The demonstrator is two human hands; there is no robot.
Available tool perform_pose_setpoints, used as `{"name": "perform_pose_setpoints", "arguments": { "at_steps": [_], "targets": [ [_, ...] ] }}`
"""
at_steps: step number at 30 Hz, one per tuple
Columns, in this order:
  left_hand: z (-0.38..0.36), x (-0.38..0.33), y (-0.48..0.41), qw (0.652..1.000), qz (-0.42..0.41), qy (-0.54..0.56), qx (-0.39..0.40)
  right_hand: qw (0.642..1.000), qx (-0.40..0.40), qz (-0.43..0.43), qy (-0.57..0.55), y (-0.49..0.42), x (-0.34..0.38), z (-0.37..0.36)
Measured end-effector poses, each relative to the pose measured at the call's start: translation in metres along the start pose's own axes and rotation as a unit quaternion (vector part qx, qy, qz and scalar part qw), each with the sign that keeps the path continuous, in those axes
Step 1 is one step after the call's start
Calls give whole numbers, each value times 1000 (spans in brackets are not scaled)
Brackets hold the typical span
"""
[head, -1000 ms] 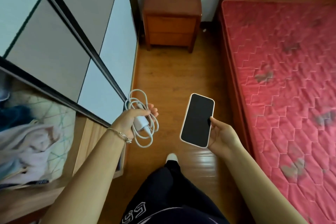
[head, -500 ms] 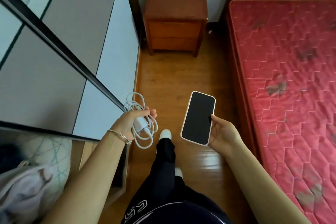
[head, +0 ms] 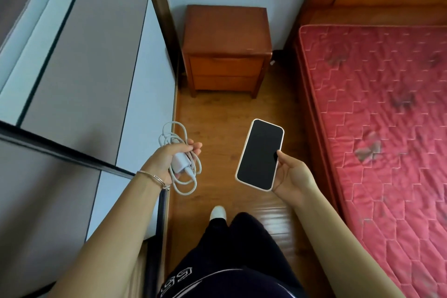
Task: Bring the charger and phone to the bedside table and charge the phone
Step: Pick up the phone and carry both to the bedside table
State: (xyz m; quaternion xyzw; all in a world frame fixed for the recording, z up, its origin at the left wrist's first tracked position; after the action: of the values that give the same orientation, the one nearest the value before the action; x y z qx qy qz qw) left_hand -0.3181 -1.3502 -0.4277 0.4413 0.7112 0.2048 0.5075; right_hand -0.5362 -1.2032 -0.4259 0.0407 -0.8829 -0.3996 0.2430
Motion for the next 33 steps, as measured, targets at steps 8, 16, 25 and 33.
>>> {"name": "perform_pose_setpoints", "arguments": {
  "at_steps": [8,16,25,33],
  "targets": [
    [-24,-44,-60,999,17,-32,13,1000,1,-3,-13,-55,49,-20],
    [-68,-118,-136,999,-3,-34,-19,1000,1,-12,2,-133,132,-47],
    [-127,-189,-213,999,-24,-20,-6,1000,12,-16,10,-207,225,-85],
    [-146,-249,-274,1000,-20,11,-10,999,18,-32,12,-272,275,-118]
  ]
}}
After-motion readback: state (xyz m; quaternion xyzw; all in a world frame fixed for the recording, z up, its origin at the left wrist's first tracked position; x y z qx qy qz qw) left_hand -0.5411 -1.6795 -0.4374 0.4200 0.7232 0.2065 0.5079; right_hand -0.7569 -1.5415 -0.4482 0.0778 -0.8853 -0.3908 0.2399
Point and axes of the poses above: each hand's wrist, its own y-axis away from the middle knuckle, its own z-axis out of the back of the hand, x = y × z, the point moved 6 cm from there along -y, towards the middle knuckle
